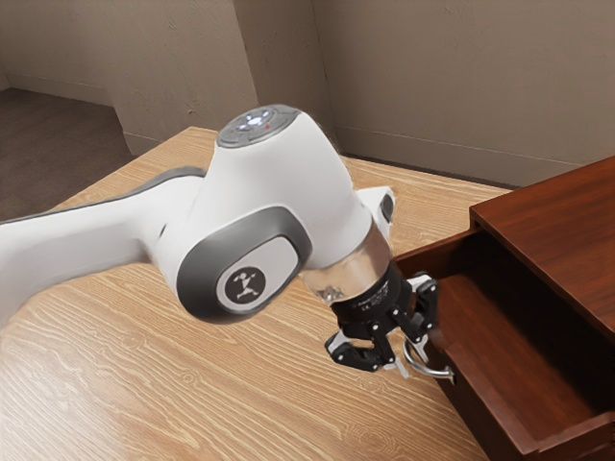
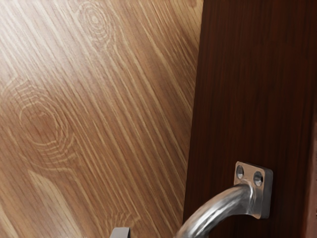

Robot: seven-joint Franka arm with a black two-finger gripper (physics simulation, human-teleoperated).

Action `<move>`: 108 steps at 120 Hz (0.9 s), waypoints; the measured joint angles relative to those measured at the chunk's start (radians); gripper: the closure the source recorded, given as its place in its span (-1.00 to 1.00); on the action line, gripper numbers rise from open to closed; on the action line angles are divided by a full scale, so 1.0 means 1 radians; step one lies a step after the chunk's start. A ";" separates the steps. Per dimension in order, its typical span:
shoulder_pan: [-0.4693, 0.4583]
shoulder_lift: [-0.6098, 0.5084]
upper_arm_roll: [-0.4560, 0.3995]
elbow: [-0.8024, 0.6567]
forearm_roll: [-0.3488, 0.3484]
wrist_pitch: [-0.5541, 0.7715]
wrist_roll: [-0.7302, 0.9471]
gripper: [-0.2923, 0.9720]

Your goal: Pull the drawer handle with one arm to open the drawer

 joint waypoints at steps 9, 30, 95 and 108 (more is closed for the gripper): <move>0.003 -0.017 0.000 -0.020 0.003 0.008 0.000 0.44; 0.004 -0.049 0.000 -0.056 0.007 0.023 0.000 0.44; 0.008 -0.088 0.009 -0.101 0.008 0.049 0.017 0.29; 0.009 -0.089 0.009 -0.101 0.006 0.052 0.022 0.29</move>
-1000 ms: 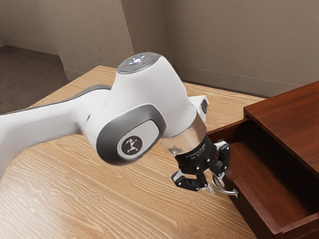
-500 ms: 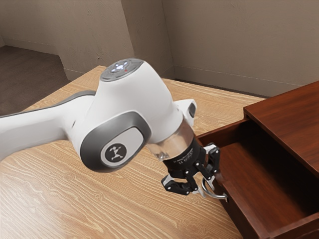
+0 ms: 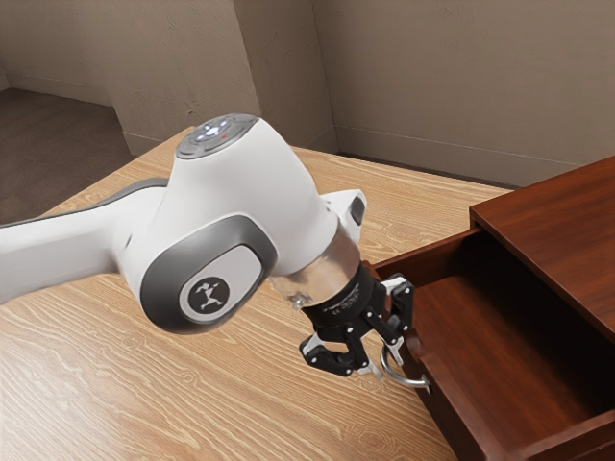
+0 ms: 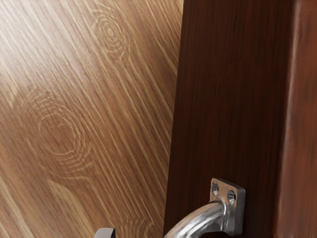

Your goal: Pull the drawer handle with one arm to open the drawer

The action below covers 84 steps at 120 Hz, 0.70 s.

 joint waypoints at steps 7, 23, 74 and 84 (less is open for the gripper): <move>0.000 0.001 0.000 -0.001 -0.001 0.004 0.003 0.29; 0.001 0.001 0.000 -0.001 -0.007 0.013 0.008 0.29; 0.007 -0.025 0.002 0.002 0.010 0.030 0.027 0.38; 0.022 -0.044 0.001 0.007 0.022 0.028 0.028 0.38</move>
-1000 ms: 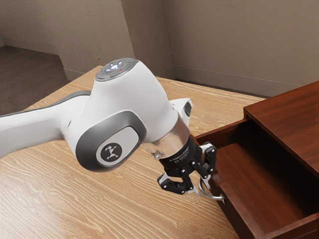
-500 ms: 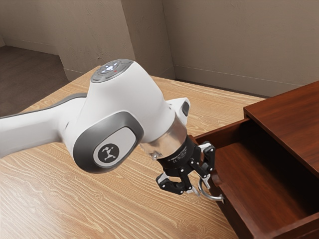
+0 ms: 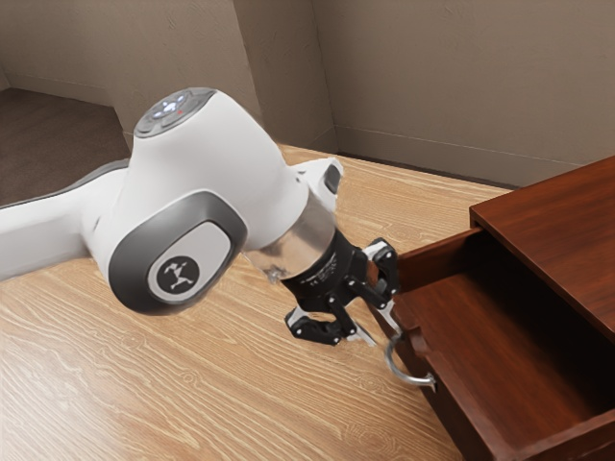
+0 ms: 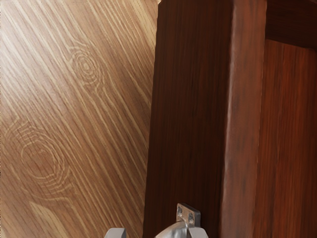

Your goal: Pull the drawer handle with one arm to open the drawer

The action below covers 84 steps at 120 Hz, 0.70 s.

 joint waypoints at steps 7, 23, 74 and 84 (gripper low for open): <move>0.002 -0.012 0.000 0.001 0.007 -0.005 0.000 0.36; 0.000 -0.049 -0.003 0.013 0.025 -0.032 0.000 0.22; 0.061 -0.034 -0.099 0.443 0.039 -0.627 -0.029 -0.43; 0.046 -0.036 -0.105 0.413 0.041 -0.693 -0.040 -0.47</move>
